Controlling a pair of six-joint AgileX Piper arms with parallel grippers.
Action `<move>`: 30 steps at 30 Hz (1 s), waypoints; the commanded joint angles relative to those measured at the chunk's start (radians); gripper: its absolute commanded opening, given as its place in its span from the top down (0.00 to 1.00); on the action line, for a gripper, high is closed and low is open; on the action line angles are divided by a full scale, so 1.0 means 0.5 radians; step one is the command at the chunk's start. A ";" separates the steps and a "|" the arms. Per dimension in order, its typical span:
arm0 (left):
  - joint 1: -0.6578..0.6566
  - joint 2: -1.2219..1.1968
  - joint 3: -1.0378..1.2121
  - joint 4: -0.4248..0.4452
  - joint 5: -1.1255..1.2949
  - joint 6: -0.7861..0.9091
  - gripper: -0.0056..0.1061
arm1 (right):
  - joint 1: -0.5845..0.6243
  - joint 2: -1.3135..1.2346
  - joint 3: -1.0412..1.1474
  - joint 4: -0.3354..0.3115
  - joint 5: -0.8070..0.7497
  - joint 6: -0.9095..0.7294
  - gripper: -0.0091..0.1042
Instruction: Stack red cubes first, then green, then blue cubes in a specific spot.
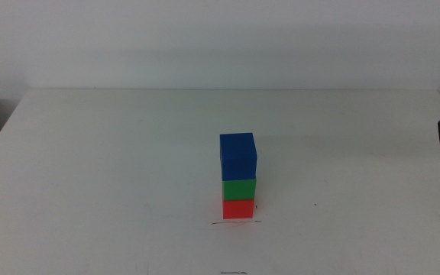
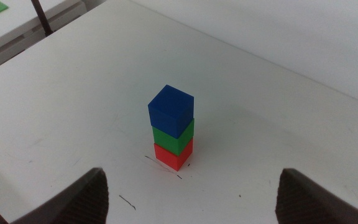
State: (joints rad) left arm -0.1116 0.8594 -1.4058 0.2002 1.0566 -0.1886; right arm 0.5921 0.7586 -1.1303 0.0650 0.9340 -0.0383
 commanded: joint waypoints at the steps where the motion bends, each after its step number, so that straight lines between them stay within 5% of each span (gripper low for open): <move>1: 0.006 -0.022 -0.020 0.003 -0.189 -0.011 0.11 | -0.019 0.004 -0.038 -0.045 -0.146 -0.023 0.10; 7: 0.006 -0.186 0.343 0.003 -0.684 -0.011 0.11 | -0.019 -0.030 0.174 -0.234 -0.604 -0.023 0.10; 16: 0.006 -0.564 1.225 -0.252 -1.158 -0.011 0.11 | -0.047 -0.056 0.587 -0.152 -0.917 -0.023 0.10; 24: 0.006 -1.057 1.885 -0.266 -1.159 -0.011 0.11 | -0.628 -0.175 0.962 0.213 -1.017 -0.023 0.10; 30: 0.006 -1.424 2.261 -0.265 -1.279 -0.011 0.11 | -0.982 -0.465 1.312 0.082 -1.403 -0.023 0.10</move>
State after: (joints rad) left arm -0.1116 0.1784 -0.2829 0.0765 0.5299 -0.1886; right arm 0.1330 0.5653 -0.4838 0.1340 0.3597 -0.0383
